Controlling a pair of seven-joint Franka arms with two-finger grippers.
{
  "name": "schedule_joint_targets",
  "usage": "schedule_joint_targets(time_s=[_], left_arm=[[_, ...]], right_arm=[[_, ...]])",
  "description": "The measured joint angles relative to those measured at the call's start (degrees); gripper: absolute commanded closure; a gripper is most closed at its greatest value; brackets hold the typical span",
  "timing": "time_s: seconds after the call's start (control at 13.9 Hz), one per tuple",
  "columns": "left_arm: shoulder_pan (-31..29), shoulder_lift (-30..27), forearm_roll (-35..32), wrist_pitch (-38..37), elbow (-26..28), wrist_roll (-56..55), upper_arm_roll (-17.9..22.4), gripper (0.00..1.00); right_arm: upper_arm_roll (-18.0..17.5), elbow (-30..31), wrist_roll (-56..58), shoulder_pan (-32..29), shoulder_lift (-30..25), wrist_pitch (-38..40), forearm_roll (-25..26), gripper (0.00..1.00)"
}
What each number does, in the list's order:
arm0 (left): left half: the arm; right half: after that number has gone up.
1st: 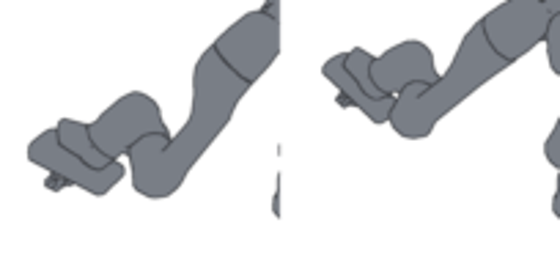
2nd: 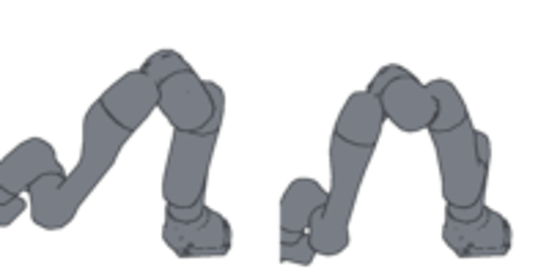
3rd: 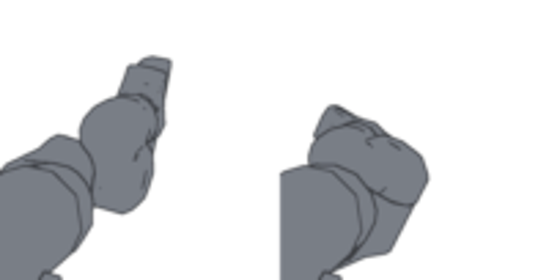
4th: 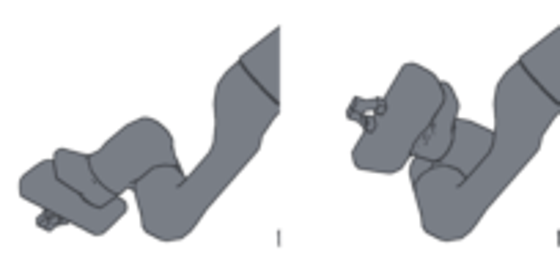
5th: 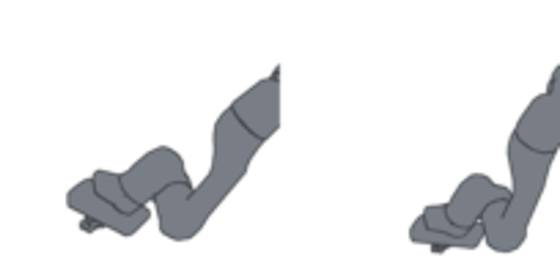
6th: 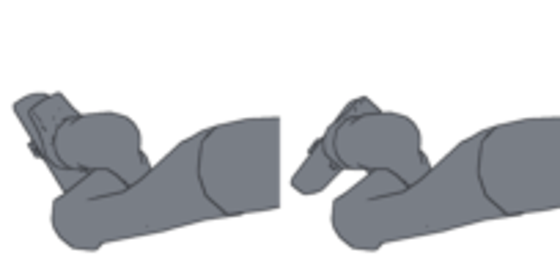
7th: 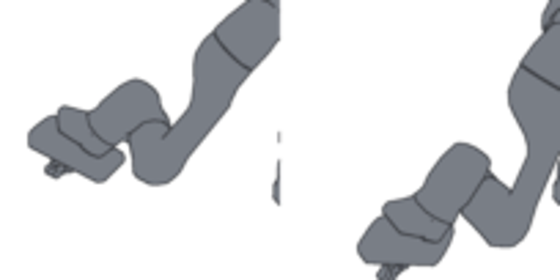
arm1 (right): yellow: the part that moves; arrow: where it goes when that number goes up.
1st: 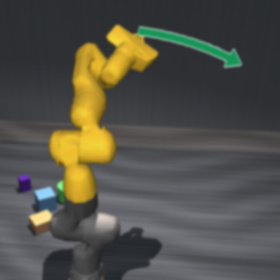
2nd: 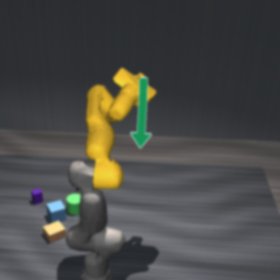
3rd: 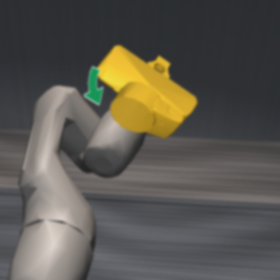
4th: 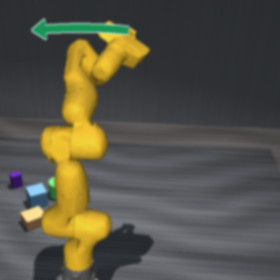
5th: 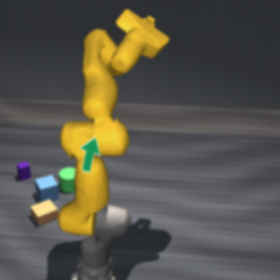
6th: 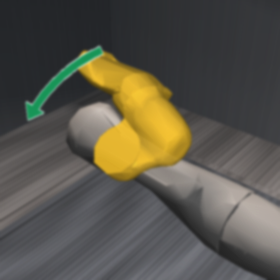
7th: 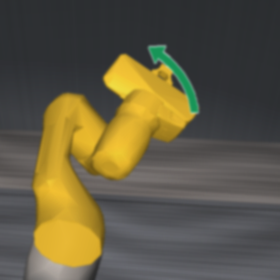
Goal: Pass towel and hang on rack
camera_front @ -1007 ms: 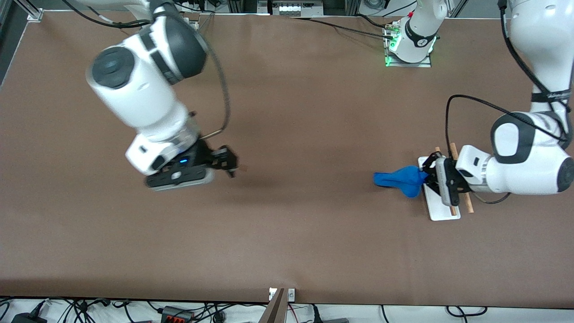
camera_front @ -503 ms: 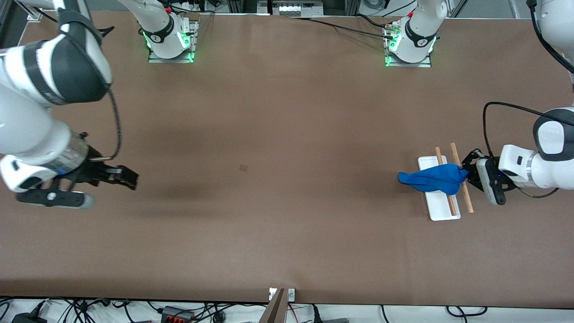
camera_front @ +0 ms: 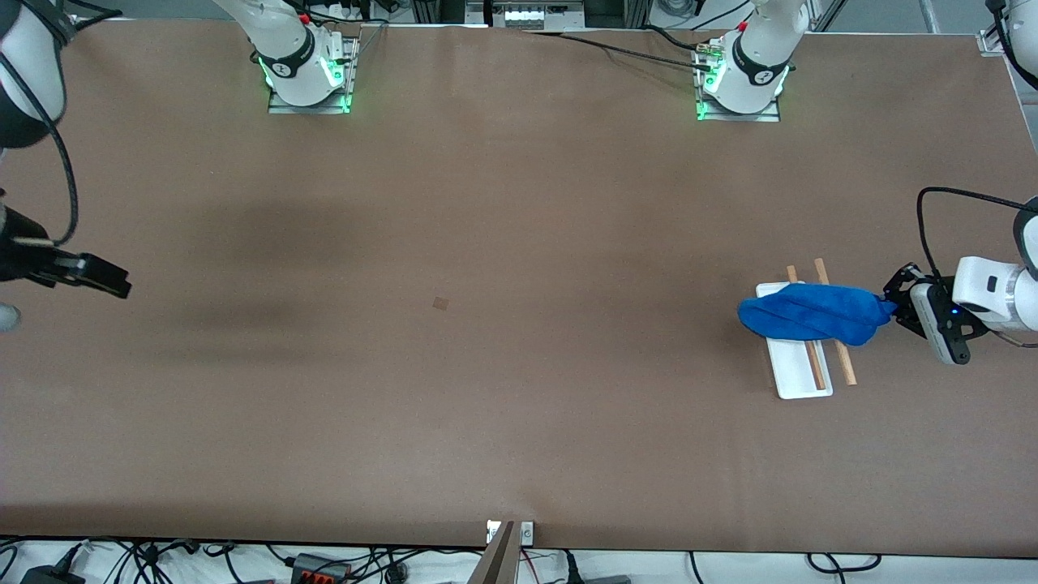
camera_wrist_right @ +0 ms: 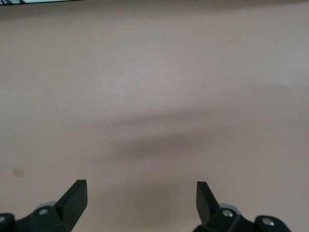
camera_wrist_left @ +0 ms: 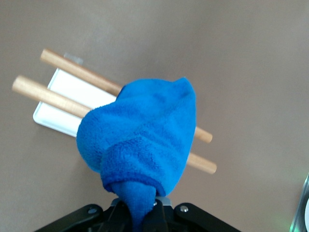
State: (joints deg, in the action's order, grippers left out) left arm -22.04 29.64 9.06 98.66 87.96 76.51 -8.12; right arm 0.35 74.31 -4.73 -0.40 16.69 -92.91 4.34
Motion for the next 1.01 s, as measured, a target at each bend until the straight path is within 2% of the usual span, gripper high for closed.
schedule_joint_targets(time_s=[0.29, 0.65, 0.79, 1.01], left_arm=[[-1.71, 3.51, -0.16, 1.26, 0.11, 1.87, 0.02, 0.97], [-2.65, 5.91, -0.16, 3.43, -0.13, 4.28, -0.01, 0.97], [-3.08, 6.37, -0.16, 3.43, -0.13, 4.29, -0.01, 0.97], [-4.31, 8.24, -0.16, 4.41, -0.13, 4.57, 0.0, 0.97]], right_arm=[[2.36, 0.81, 5.79, -0.84, -2.45, 2.03, -0.35, 0.0], [2.13, 3.67, 5.9, -0.91, -5.63, 3.41, -1.73, 0.0], [2.12, 8.07, 5.9, -0.91, -7.53, 0.06, -1.73, 0.0], [2.12, 17.83, 5.9, -0.91, -12.56, -5.51, -1.74, 0.0]])
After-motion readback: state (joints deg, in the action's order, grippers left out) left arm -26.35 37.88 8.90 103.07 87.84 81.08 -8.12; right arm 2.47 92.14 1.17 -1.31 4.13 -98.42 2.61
